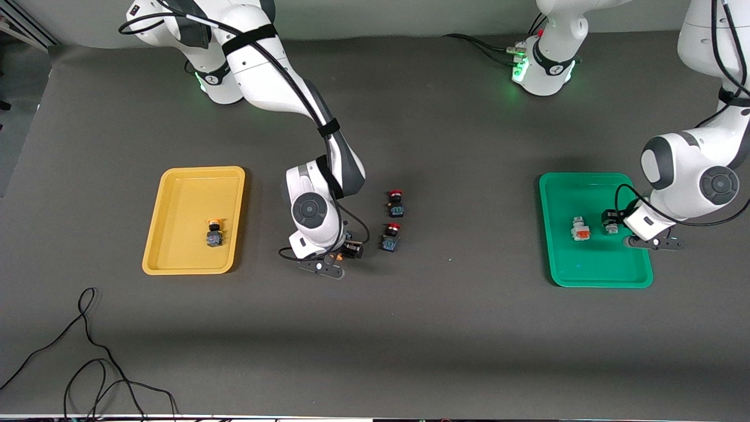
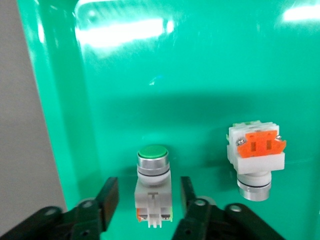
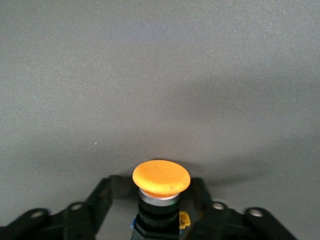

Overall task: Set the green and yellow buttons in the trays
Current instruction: 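Place the green button in the green tray while the right gripper grasps another yellow button, then carry the yellow button to the yellow tray while the left gripper withdraws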

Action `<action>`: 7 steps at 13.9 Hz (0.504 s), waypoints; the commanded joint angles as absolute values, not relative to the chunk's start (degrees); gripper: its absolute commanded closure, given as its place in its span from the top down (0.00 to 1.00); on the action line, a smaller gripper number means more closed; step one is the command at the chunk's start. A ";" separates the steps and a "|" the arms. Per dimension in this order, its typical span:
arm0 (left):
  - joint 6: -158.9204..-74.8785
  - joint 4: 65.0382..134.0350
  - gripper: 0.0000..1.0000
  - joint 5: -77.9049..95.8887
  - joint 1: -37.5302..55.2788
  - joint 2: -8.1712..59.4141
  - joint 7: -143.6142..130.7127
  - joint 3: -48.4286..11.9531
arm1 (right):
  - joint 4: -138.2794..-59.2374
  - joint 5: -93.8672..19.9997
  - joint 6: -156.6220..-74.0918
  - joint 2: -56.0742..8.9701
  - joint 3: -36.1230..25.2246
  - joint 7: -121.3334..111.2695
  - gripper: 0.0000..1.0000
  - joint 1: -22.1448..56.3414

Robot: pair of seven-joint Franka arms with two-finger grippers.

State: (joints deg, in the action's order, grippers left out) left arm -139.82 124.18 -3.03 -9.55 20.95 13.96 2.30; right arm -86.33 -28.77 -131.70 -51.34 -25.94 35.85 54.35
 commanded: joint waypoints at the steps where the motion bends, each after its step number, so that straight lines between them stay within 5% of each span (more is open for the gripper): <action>1: -129.51 118.42 1.00 -3.43 -10.28 17.33 14.94 1.76 | -86.75 -30.06 -132.80 -50.81 -26.45 35.95 0.00 54.93; 7: -100.49 99.51 1.00 -2.64 -9.85 11.35 15.38 1.32 | -87.10 -29.88 -123.69 -42.21 -27.16 29.02 0.00 49.67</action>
State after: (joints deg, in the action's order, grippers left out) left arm -106.66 103.30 -2.96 -9.62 13.17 14.33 1.99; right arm -85.93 -28.77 -128.98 -47.68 -27.55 33.75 52.65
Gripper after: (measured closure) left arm 0.000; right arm 0.670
